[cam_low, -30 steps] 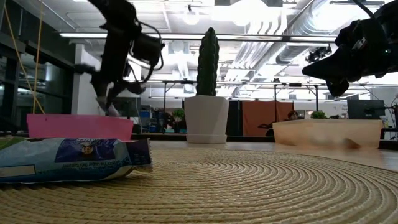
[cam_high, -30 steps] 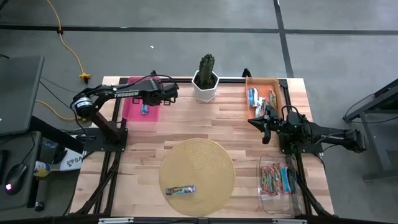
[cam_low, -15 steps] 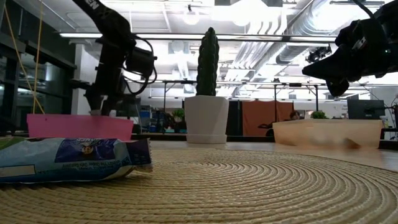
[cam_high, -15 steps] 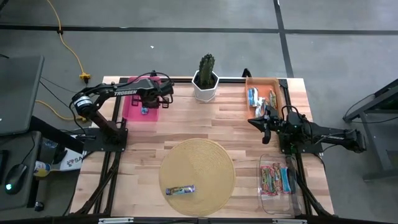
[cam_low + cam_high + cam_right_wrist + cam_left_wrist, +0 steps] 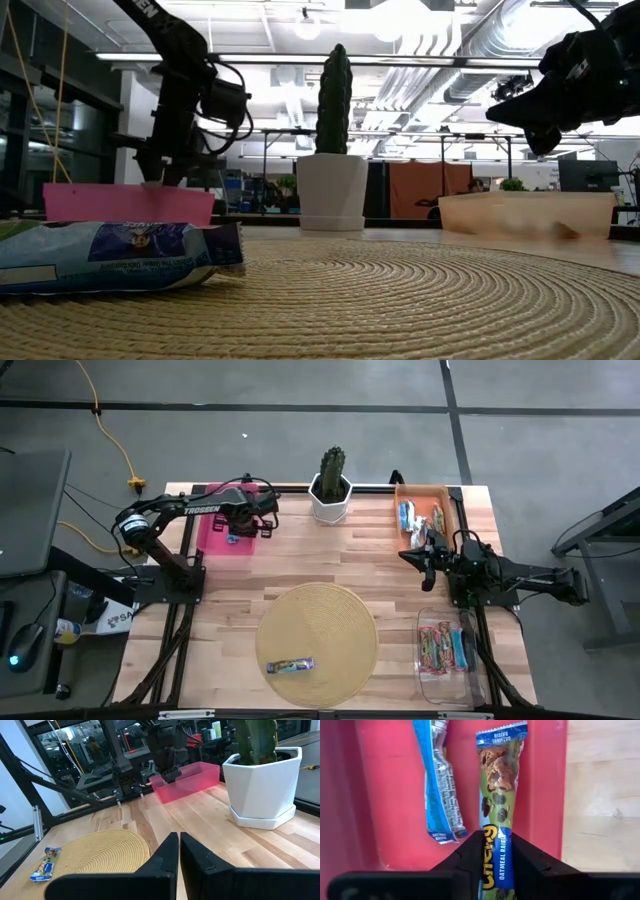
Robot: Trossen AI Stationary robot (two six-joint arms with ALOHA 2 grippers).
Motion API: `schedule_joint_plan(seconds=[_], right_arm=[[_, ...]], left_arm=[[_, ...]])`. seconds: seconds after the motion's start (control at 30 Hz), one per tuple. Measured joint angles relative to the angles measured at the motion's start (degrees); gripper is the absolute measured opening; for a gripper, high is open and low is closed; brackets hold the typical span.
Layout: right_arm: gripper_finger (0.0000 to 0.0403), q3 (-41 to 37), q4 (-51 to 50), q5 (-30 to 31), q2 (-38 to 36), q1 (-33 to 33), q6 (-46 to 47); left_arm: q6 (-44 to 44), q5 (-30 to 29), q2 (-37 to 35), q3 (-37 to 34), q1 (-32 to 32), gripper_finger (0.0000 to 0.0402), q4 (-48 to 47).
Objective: Pick and place Granola Bars by type
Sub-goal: Put the blue granola bar into the red bin
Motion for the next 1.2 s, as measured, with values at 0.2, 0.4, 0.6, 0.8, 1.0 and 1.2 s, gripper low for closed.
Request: schedule_joint_plan(seconds=[0.2, 0.4, 0.6, 0.8, 1.0, 1.2], right_arm=[[0.0, 0.0, 0.0, 0.0, 0.0, 0.0, 0.0], [0.0, 0.0, 0.0, 0.0, 0.0, 0.0, 0.0], [0.0, 0.0, 0.0, 0.0, 0.0, 0.0, 0.0], [0.0, 0.0, 0.0, 0.0, 0.0, 0.0, 0.0], [0.0, 0.0, 0.0, 0.0, 0.0, 0.0, 0.0], [0.0, 0.0, 0.0, 0.0, 0.0, 0.0, 0.0]], left_arm=[[0.1, 0.7, 0.0, 0.0, 0.0, 0.0126, 0.1], [1.1, 0.7, -1.3, 0.0, 0.0, 0.0161, -0.1], [1.9, -3.0, -10.0, 0.0, 0.0, 0.0166, 1.0], [9.7, -0.5, -23.7, 0.0, 0.0, 0.0166, 8.1], [18.0, 15.4, -35.2, 0.0, -0.3, 0.0166, 18.8], [25.8, 35.0, -40.8, 0.0, -8.0, 0.0166, 31.1]])
